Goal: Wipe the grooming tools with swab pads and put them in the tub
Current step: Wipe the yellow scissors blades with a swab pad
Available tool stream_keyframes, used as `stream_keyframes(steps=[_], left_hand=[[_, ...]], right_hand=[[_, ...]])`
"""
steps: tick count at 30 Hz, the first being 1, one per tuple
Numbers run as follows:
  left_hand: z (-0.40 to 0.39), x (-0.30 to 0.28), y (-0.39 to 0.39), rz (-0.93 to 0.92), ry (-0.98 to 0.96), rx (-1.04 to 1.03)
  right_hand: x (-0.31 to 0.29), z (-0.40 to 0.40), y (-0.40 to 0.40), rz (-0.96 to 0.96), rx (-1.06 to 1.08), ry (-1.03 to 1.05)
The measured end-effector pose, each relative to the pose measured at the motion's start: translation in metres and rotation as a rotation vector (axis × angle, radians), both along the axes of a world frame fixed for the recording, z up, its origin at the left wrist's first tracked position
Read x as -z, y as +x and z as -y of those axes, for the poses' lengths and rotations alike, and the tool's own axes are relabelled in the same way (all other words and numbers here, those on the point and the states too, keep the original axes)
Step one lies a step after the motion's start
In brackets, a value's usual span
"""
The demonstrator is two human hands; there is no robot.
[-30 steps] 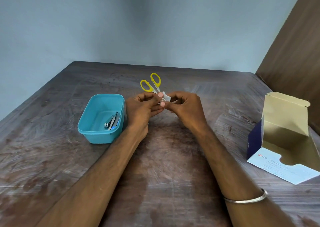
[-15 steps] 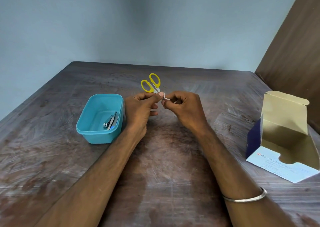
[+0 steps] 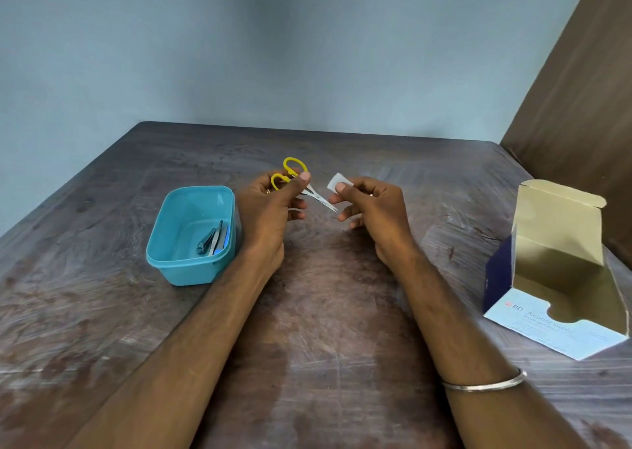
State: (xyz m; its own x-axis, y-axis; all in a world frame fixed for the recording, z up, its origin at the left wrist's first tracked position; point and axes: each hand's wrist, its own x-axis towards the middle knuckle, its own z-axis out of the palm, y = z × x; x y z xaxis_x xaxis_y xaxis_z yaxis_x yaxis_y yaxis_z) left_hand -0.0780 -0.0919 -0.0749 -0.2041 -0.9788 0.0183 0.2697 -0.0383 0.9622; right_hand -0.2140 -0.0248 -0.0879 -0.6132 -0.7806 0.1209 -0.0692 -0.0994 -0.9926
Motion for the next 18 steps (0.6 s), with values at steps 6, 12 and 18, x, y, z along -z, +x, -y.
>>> stream_keyframes(steps=[6,12,18], left_hand=[[0.0005,0.0009,0.0003,-0.04,-0.061,-0.024],[0.0035,0.0055,0.0002,-0.017,-0.125,-0.034],[0.0041,0.0066,-0.0013,-0.011,-0.196,-0.02]], right_hand=[[-0.0022,-0.0018,0.0022,-0.202,-0.037,0.012],[-0.0045,-0.0038,0.0022,-0.128,-0.124,0.012],[0.0003,-0.0031,0.0012,-0.32,-0.14,0.031]])
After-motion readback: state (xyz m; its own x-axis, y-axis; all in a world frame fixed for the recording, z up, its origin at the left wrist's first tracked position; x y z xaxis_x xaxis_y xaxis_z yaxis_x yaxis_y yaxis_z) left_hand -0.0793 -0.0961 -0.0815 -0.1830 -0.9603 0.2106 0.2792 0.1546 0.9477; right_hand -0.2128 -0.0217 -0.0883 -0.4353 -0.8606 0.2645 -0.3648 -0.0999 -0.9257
